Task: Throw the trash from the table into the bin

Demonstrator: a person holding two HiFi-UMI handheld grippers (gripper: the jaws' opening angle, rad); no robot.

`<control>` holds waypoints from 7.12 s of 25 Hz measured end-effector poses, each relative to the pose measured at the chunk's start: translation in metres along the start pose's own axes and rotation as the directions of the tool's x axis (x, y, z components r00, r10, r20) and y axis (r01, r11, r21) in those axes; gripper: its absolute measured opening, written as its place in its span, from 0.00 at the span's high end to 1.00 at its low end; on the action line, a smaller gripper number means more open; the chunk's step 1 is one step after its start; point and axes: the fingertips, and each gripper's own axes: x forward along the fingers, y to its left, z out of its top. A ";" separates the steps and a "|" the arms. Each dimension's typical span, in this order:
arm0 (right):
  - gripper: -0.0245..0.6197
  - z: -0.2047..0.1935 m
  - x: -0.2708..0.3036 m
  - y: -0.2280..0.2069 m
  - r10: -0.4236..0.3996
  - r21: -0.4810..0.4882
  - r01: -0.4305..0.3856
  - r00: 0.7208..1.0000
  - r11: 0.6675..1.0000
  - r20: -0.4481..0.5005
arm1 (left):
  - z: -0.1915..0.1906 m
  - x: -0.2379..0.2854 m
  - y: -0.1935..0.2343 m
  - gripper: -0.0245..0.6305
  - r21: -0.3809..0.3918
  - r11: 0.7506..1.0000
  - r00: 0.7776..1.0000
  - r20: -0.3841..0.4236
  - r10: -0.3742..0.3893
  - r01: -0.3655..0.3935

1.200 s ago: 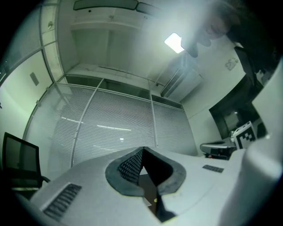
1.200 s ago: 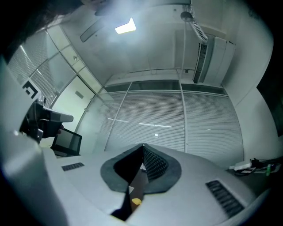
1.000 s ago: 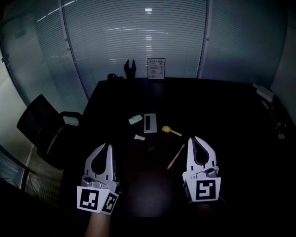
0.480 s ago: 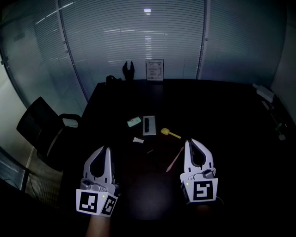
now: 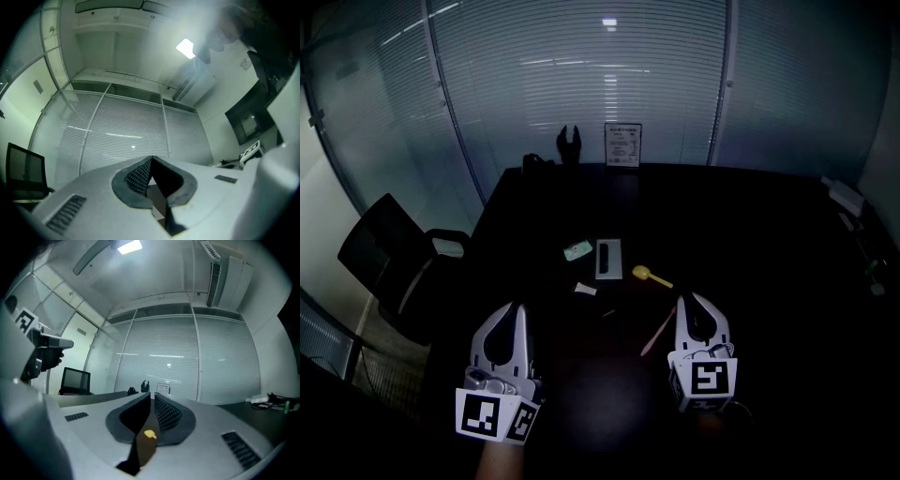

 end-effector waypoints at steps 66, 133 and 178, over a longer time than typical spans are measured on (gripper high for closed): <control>0.92 -0.154 0.072 -0.005 0.009 0.129 0.065 0.863 0.990 -0.505 | -0.011 -0.003 0.032 0.96 0.021 0.995 0.995 -0.033 0.094 -0.093; 0.92 0.074 -0.412 -0.189 -0.339 -0.076 0.364 0.913 0.928 0.227 | 0.054 -0.157 -0.323 0.96 -0.071 0.975 0.977 0.030 -0.211 0.212; 0.92 -0.176 -0.597 -0.336 -0.423 -0.010 0.433 0.875 0.901 -0.236 | 0.024 -0.247 -0.534 0.96 -0.073 0.963 0.964 -0.045 -0.262 0.259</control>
